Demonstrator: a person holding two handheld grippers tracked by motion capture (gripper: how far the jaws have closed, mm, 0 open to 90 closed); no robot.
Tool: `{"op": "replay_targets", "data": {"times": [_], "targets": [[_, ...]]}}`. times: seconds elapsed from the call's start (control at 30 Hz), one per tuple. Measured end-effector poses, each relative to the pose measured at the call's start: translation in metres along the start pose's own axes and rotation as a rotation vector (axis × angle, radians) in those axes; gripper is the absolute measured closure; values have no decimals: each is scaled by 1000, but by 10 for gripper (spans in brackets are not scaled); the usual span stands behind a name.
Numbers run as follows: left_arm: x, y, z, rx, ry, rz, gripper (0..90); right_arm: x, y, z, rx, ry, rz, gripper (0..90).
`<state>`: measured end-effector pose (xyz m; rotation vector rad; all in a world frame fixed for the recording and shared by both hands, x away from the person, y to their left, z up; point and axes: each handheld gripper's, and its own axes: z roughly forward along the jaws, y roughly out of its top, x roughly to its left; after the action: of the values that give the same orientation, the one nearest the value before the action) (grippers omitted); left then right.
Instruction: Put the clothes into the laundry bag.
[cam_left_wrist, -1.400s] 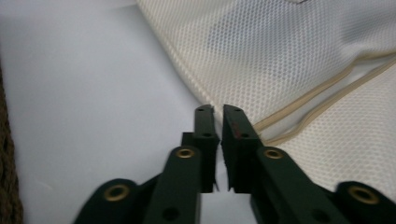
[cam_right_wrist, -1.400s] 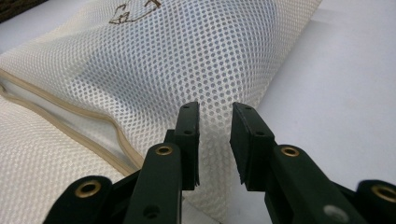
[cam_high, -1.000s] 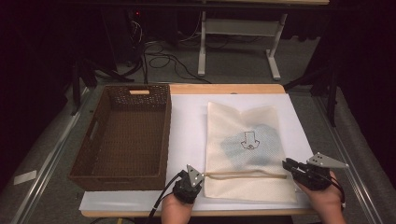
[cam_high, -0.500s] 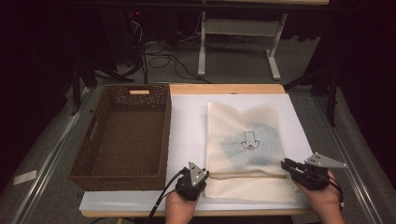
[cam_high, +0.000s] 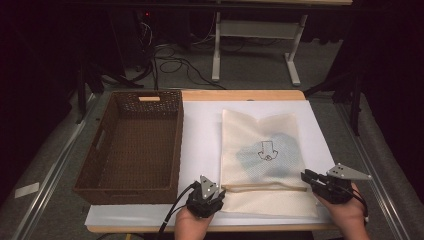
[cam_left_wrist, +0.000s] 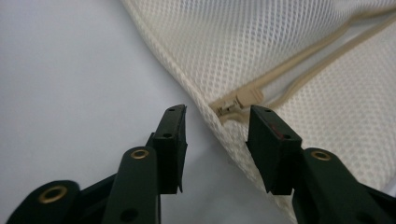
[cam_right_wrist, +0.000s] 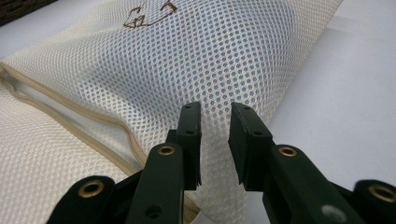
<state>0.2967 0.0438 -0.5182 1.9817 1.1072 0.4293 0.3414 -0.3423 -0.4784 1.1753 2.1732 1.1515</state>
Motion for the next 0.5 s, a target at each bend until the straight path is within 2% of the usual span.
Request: {"op": "replay_targets", "data": {"times": [0.1,0.23,0.3,0.5], "targets": [[-2,-1,5,21,4,12,543,1,1,0,-1,-1,-5,750],[-2,-2,8,25,-5,-14,565,2,1,1,-2,5,-8,749],[-1,-2,9,24,-20,-23,605,3,1,0,-2,8,-10,749],[-3,-2,9,22,-21,-26,735,13,4,-1,-15,24,-26,747]]}}
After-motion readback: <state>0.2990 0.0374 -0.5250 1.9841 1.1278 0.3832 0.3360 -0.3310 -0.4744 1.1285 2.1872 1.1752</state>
